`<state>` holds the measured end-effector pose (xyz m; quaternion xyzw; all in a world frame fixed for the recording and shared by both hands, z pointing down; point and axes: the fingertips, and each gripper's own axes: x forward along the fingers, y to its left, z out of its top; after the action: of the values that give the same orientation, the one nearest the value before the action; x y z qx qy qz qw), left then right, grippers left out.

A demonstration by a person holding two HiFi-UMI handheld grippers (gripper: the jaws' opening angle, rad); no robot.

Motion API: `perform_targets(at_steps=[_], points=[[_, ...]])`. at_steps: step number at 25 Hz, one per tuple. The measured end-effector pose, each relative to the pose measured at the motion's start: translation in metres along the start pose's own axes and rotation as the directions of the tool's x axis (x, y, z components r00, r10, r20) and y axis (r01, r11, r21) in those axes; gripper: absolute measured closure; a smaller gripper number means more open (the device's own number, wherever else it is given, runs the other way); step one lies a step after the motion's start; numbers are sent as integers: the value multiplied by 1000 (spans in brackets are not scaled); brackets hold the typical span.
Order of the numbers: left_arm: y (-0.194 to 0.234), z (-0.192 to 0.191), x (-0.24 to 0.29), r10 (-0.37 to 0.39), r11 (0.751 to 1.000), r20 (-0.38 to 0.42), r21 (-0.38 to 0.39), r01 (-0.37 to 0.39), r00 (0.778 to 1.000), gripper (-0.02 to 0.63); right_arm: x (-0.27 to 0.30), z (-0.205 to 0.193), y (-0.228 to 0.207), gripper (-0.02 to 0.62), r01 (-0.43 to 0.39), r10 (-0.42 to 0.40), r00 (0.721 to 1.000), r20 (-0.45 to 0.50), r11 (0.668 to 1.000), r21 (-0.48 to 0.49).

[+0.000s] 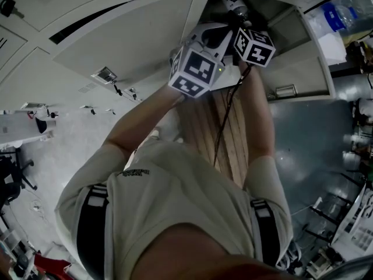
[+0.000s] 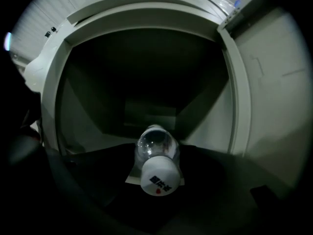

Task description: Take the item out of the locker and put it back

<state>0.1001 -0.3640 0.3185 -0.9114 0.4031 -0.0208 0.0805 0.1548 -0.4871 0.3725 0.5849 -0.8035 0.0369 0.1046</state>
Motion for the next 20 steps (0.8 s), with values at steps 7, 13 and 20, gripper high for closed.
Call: perform_targets(at_steps=[7,13,20], points=[[-6,22,-11,-1,1000,36,16,0,999,594,-58,50,4,302,-13,15,991,134,1000,-21],[-17,55,-37,-11,998,85,61,5,996,594,-138,65,7,302,-35,38,980,196,999,-15],[-35,90,-94,-45,997,154,69,35,987,594,-230,44,23,302,-103,81,974,211,990,93]])
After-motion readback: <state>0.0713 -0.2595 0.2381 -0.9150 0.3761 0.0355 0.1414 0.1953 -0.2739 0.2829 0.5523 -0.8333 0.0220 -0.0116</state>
